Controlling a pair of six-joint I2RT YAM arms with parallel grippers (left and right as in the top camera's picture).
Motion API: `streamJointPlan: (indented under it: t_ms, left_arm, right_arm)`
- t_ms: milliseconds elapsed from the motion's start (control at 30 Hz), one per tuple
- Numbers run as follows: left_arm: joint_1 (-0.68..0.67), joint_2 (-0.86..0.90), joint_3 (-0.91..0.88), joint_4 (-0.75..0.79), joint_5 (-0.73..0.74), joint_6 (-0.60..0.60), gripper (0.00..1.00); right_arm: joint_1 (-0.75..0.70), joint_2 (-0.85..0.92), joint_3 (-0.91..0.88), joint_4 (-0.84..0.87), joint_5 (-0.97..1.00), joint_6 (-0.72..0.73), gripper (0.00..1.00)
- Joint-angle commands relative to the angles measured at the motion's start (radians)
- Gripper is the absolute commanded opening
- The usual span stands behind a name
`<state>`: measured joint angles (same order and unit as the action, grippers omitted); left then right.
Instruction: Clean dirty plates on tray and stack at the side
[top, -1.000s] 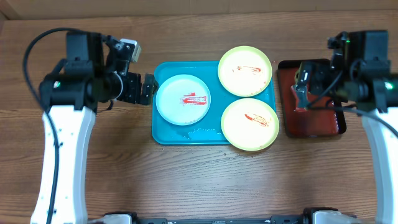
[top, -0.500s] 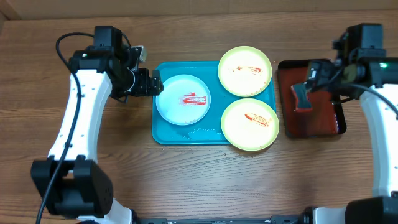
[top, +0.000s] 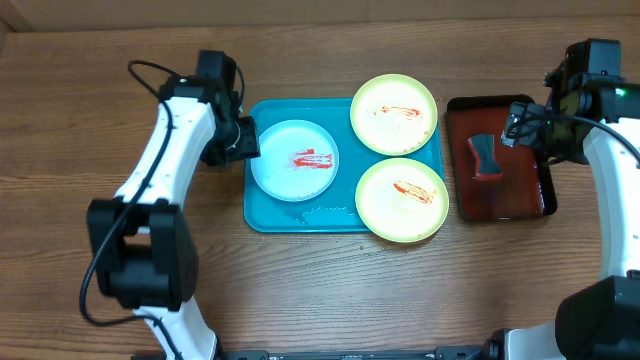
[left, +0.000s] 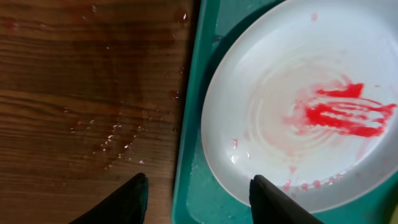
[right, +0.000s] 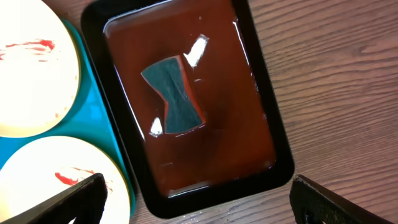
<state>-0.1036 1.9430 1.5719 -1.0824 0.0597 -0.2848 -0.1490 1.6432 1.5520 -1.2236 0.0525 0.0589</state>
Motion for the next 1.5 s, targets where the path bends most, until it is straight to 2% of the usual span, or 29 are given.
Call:
streamJointPlan:
  t_ms: [0,167,300,967,1133,1300,1367,1467]
  left_arm:
    - [-0.009,0.076,0.019,0.004,0.027,0.039,0.47]
    - [-0.009,0.151,0.019,0.026,0.027,0.038,0.32]
    - [-0.010,0.179,0.019,0.046,0.053,0.038,0.25]
    - [-0.034,0.180,-0.046,0.208,0.059,0.072,0.32]
    - [-0.035,0.180,-0.074,0.220,0.048,0.076,0.30]
    - [-0.035,0.180,-0.077,0.219,0.034,0.075,0.11]
    - [-0.035,0.180,-0.077,0.221,0.034,0.075,0.04]
    - [-0.035,0.180,-0.077,0.223,0.034,0.075,0.04]
  right_arm:
    - [0.003,0.011,0.020,0.003,0.006,-0.007,0.96]
    - [0.003,0.011,0.020,0.003,0.006,-0.007,0.96]
    - [0.003,0.011,0.020,0.002,0.006,-0.007,0.96]
    - [0.003,0.013,0.020,0.006,-0.005,-0.007,0.96]
    - [0.003,0.013,0.020,0.010,-0.005,-0.007,0.96]
    - [0.003,0.013,0.020,0.010,-0.005,-0.007,0.95]
    - [0.003,0.013,0.020,0.010,-0.005,-0.007,0.87]
    - [0.003,0.012,0.020,0.010,-0.005,-0.007,0.80]
